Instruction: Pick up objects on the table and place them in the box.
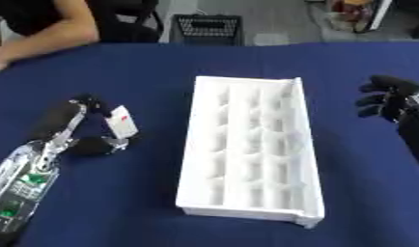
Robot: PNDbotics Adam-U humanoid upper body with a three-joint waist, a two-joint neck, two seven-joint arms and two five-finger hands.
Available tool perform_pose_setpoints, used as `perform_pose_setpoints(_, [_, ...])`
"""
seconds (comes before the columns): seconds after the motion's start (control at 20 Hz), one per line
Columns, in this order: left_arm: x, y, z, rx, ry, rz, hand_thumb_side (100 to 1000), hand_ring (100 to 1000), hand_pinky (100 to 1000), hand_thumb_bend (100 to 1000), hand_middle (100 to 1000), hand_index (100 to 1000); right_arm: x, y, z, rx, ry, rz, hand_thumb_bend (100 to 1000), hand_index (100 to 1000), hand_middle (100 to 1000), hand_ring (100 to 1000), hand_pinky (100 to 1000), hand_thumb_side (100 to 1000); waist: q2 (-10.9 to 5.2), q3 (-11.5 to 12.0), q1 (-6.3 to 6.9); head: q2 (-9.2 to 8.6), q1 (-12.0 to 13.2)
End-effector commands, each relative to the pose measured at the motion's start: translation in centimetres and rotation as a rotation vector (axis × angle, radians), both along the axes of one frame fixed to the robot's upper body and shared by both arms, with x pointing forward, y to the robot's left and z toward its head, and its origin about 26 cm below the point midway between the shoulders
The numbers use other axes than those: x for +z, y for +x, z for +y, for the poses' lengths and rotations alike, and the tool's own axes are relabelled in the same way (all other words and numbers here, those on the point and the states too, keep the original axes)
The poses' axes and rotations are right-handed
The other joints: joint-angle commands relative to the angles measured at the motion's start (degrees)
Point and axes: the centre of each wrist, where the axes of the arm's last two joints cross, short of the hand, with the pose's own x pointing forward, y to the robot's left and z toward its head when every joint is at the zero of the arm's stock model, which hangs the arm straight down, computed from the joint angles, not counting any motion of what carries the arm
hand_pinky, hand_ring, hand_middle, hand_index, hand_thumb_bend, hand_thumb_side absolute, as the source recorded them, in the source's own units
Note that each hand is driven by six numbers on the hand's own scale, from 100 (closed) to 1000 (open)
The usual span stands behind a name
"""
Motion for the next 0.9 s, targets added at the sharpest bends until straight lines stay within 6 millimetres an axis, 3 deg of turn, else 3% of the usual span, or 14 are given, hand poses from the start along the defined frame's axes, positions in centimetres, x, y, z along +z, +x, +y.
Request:
perform_pose_setpoints(0.05, [0.9,0.1,0.6,0.007,0.025,-0.021,530,804,933,829,811,671,0.9,0.1,-0.1,0.003,-0.017,-0.022,100,862,734,701,653,926,-0.92,0.0,-0.02,-0.57,0.3])
perform_pose_setpoints(0.2, [0.9,0.1,0.6,0.015,0.023,-0.027,523,803,932,782,810,670,0.9,0.1,-0.1,0.003,-0.017,-0.022,100,862,734,701,653,926,-0.92,0.0,-0.03,-0.57,0.3])
perform_pose_setpoints(0.9, [2.2,-0.3,0.4,0.015,-0.008,-0.099,527,805,935,790,811,673,0.9,0.1,-0.2,0.0,-0.018,-0.021,100,862,734,701,653,927,-0.92,0.1,-0.04,-0.56,0.2])
